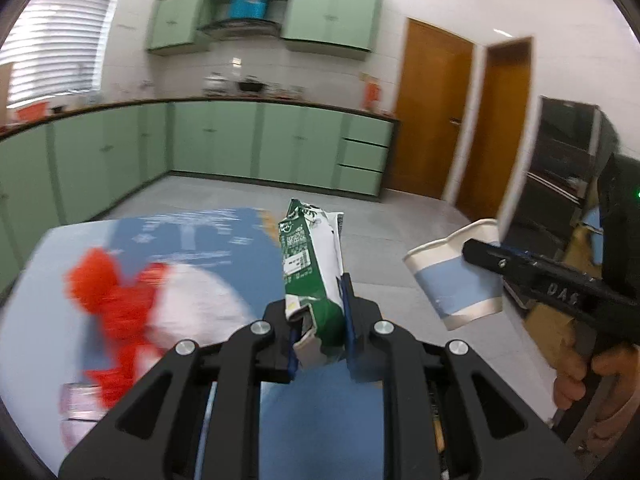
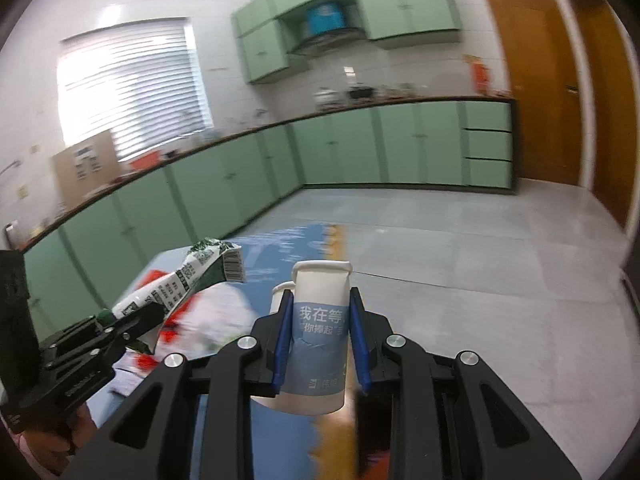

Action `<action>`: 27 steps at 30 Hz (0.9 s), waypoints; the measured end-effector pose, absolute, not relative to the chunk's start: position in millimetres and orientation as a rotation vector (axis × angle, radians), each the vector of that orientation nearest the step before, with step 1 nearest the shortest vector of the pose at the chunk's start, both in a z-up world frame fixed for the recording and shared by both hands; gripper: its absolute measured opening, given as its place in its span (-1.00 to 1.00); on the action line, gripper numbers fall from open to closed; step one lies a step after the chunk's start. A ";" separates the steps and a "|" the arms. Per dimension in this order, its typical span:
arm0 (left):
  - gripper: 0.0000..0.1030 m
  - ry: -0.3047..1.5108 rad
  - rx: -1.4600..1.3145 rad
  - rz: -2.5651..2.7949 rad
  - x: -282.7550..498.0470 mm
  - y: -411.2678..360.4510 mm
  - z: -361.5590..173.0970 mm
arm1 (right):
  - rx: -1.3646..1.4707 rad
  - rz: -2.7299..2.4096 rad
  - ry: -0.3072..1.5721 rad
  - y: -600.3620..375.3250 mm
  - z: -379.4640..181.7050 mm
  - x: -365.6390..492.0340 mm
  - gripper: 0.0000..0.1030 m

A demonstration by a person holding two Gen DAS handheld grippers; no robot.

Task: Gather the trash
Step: 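Carry the wrapper and cup to the bin and open both tools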

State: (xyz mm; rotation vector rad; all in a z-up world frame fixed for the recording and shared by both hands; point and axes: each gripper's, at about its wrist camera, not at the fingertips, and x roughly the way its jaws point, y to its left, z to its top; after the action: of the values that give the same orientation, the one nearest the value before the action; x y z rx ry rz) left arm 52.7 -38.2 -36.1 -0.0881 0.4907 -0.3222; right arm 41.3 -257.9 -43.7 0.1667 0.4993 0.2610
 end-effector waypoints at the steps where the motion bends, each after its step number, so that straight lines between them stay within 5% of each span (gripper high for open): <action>1: -0.70 0.497 -0.088 -0.347 56.8 -50.4 -38.4 | 0.163 0.221 0.504 -269.6 -47.5 39.5 -0.48; 15: -0.66 0.667 -0.007 -0.559 100.4 -154.0 -97.8 | 0.196 -0.004 0.646 -346.0 -114.9 31.2 -0.46; 27: -0.19 0.673 -0.023 -0.539 99.6 -147.7 -97.5 | 0.209 -0.031 0.671 -344.2 -128.0 30.4 0.04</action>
State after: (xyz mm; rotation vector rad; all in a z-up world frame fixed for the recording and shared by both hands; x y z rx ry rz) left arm 99.6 -147.7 -97.5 -0.0225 0.6727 -0.5387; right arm 30.4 -344.2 -128.0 0.2090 0.6712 -0.0312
